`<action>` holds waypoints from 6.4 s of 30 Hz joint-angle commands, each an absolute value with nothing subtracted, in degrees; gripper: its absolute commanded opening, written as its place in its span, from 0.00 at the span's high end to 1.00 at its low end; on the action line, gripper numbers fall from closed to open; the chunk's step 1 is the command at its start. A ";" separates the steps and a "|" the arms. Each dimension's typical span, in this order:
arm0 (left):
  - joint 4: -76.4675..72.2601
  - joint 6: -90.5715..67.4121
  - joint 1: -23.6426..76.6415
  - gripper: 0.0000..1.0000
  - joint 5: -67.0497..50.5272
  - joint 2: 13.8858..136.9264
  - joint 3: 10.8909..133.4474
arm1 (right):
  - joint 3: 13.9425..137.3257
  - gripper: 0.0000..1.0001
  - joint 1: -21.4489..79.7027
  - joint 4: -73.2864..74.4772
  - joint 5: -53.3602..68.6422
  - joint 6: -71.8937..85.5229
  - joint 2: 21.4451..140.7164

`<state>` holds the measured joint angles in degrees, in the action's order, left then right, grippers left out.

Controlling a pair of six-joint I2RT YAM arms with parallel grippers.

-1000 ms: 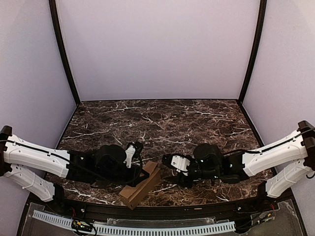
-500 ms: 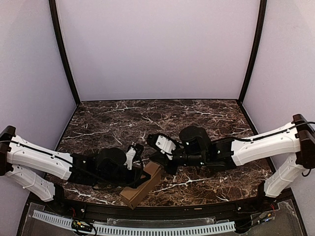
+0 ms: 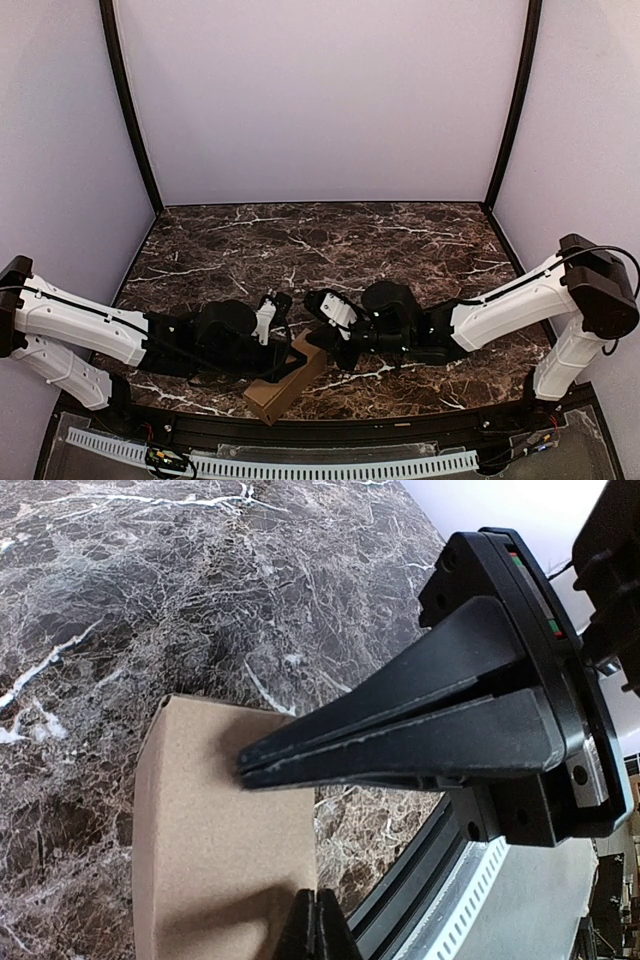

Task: Fold the paper box

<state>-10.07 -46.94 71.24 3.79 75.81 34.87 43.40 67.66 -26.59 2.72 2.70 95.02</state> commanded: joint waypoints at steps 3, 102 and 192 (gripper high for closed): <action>-2.20 -46.46 71.10 0.99 3.51 77.26 33.57 | 44.74 1.00 67.10 -17.49 0.33 1.69 90.45; -2.27 -46.52 73.04 0.99 -9.62 54.83 21.19 | 46.42 1.00 68.64 -16.50 1.42 6.11 102.55; 15.50 -42.95 67.09 0.99 10.99 90.77 56.99 | 50.76 1.00 52.23 -30.57 10.58 43.87 111.57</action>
